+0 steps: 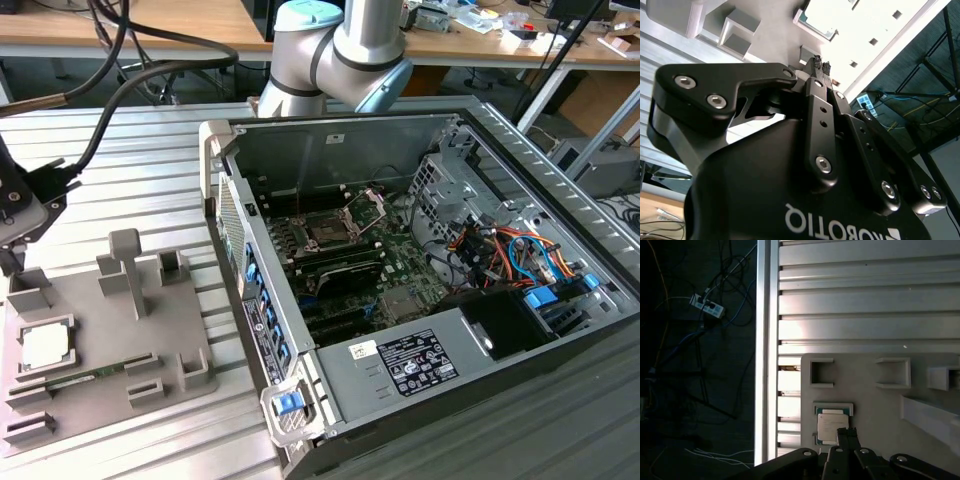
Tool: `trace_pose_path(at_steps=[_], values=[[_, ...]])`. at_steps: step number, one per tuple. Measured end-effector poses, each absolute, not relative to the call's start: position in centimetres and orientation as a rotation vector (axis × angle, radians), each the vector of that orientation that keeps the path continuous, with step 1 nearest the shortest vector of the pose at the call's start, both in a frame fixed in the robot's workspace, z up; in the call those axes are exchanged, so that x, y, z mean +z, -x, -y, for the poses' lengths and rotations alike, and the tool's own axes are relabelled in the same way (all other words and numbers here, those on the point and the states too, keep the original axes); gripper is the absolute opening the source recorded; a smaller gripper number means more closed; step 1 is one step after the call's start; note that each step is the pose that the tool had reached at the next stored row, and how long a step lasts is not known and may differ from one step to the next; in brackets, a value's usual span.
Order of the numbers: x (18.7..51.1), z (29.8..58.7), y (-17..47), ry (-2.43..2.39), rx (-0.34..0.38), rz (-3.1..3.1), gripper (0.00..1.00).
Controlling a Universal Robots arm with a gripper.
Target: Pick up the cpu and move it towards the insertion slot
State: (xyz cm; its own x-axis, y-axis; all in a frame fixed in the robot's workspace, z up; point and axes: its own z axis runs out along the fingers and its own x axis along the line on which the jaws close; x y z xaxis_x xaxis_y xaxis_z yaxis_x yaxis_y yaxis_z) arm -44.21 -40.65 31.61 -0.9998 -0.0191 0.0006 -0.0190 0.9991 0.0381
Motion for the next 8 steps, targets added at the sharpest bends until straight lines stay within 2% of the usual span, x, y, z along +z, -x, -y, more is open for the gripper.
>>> trace_pose_path(at_steps=[8], values=[[31.56,40.65,44.46,-0.030,-0.060,3.140,0.11]])
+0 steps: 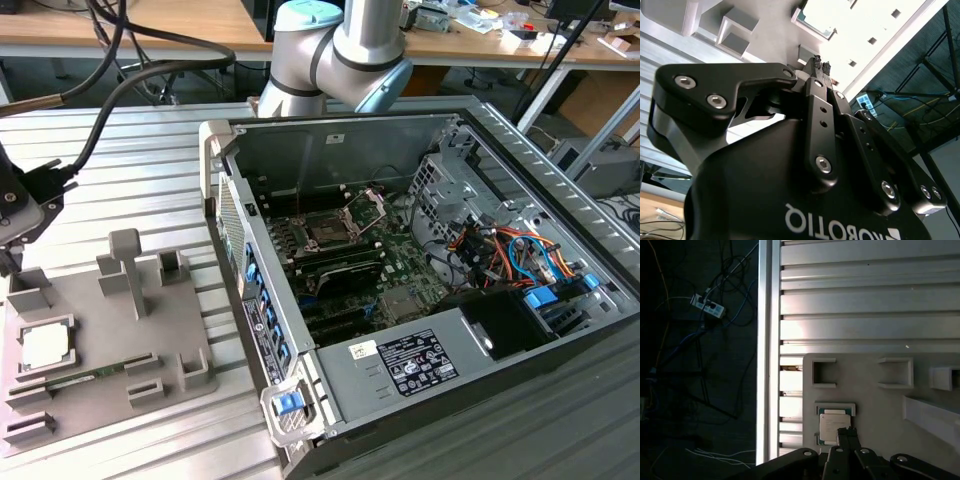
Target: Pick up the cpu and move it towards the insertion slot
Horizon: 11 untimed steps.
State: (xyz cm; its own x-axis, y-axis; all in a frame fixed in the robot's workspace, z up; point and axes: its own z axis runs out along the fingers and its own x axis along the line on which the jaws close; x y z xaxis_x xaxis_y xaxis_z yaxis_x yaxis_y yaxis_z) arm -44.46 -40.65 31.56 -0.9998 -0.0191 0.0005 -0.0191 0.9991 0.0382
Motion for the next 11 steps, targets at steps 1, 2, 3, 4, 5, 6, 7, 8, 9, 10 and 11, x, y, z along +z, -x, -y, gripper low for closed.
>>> trace_pose_path(at_steps=[1,2,3,4,5,6,7,8,9,10,11], values=[[31.56,40.66,44.50,-0.030,-0.060,3.140,0.11],[31.55,40.66,44.54,-0.030,-0.060,3.140,0.11],[31.54,40.66,44.60,-0.030,-0.060,3.140,0.11],[31.54,40.66,44.66,-0.030,-0.060,3.140,0.11],[31.53,40.66,44.69,-0.030,-0.060,3.140,0.11],[31.53,40.66,44.72,-0.030,-0.060,3.140,0.11],[31.53,40.67,44.75,-0.030,-0.060,3.140,0.11],[31.52,40.66,44.78,-0.030,-0.060,3.140,0.11],[31.52,40.66,44.82,-0.030,-0.060,3.140,0.11],[31.51,40.67,44.88,-0.030,-0.060,3.140,0.11],[31.50,40.66,44.93,-0.030,-0.060,3.140,0.11]])
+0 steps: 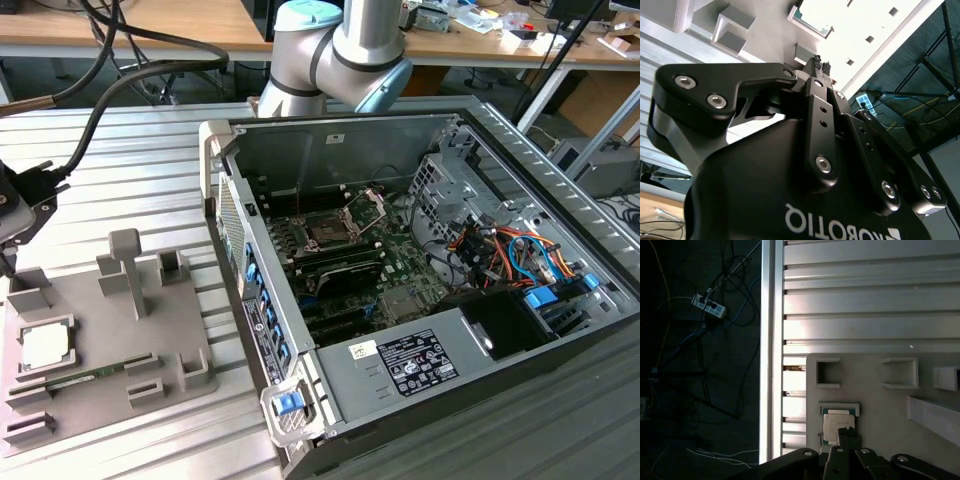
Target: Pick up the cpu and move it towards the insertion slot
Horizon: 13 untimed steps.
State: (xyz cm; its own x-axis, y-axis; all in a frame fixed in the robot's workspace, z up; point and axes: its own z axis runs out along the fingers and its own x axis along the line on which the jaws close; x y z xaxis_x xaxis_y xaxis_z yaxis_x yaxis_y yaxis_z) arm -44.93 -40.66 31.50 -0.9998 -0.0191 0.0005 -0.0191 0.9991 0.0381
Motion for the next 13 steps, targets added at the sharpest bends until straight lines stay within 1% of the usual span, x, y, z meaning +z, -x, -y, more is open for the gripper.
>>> trace_pose_path(at_steps=[13], values=[[31.45,40.67,45.54,-0.030,-0.060,3.140,0.11]])
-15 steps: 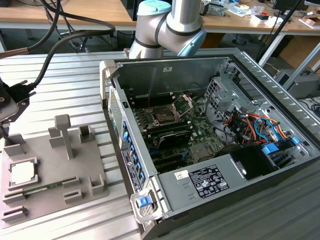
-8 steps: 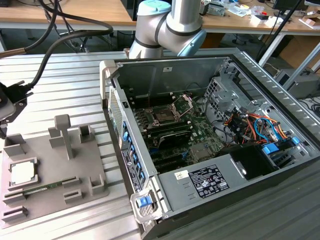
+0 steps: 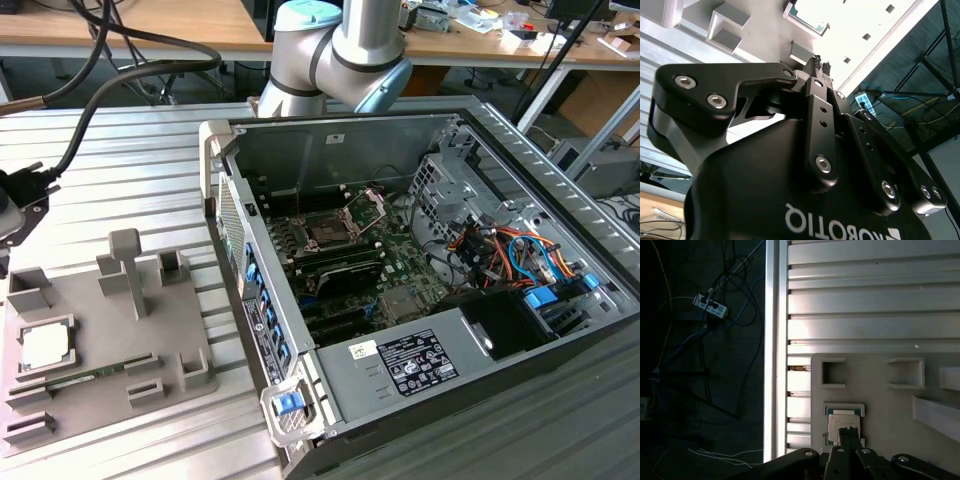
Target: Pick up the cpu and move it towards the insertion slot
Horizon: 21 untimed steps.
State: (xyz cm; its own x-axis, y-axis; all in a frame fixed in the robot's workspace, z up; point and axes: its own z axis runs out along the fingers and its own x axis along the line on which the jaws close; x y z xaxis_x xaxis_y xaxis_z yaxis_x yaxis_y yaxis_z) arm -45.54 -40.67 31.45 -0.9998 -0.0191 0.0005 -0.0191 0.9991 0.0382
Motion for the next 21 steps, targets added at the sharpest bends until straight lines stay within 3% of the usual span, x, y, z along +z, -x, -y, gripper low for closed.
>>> trace_pose_path(at_steps=[21], values=[[31.40,40.67,46.45,-0.030,-0.060,3.140,0.11]])
